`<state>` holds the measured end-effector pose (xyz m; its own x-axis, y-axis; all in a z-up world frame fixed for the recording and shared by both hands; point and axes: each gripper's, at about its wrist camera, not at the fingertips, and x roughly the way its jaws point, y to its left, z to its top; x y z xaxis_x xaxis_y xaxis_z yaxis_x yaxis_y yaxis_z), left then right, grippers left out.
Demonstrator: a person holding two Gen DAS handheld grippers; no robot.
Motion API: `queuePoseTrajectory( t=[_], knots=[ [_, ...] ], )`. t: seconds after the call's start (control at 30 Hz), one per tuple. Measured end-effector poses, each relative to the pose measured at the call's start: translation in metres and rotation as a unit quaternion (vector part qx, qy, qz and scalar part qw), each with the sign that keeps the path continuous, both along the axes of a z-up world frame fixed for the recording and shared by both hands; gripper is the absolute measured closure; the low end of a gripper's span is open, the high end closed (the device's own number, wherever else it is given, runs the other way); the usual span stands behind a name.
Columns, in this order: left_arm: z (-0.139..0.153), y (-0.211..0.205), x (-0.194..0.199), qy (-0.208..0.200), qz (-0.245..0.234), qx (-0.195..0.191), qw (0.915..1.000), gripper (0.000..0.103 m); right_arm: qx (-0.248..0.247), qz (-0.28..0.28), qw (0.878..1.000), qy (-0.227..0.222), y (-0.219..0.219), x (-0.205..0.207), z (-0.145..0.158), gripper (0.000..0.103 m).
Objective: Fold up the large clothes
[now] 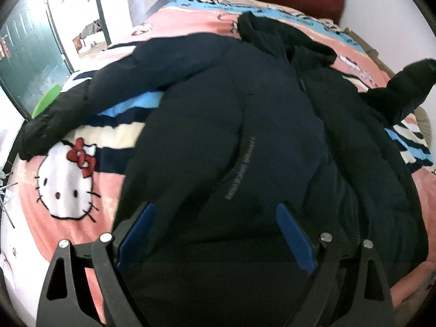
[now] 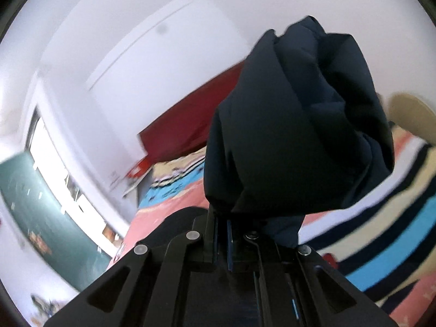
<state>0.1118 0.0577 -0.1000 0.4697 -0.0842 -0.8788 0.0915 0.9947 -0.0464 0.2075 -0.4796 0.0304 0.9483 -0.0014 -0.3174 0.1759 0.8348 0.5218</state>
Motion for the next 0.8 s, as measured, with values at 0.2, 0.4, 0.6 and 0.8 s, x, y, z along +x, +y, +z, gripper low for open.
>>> queuePoseTrajectory(
  t=[0.2, 0.4, 0.6, 0.8],
  knots=[
    [0.019, 0.015, -0.003, -0.043, 0.009, -0.015, 0.9989, 0.012, -0.077, 0.072, 0.994, -0.003, 0.095, 0.004, 0.013, 0.098],
    [0.023, 0.034, -0.007, -0.057, 0.019, -0.035, 0.9976, 0.012, -0.11, 0.142, 0.984, 0.022, 0.176, 0.013, -0.003, 0.098],
    [0.019, 0.051, -0.013, -0.058, 0.035, -0.05, 0.9964, 0.012, -0.137, 0.207, 0.966, 0.076, 0.248, 0.017, -0.041, 0.098],
    [0.025, 0.069, -0.021, -0.07, 0.059, -0.055, 0.9943, 0.012, -0.156, 0.258, 0.937, 0.176, 0.296, 0.014, -0.118, 0.096]
  ],
)
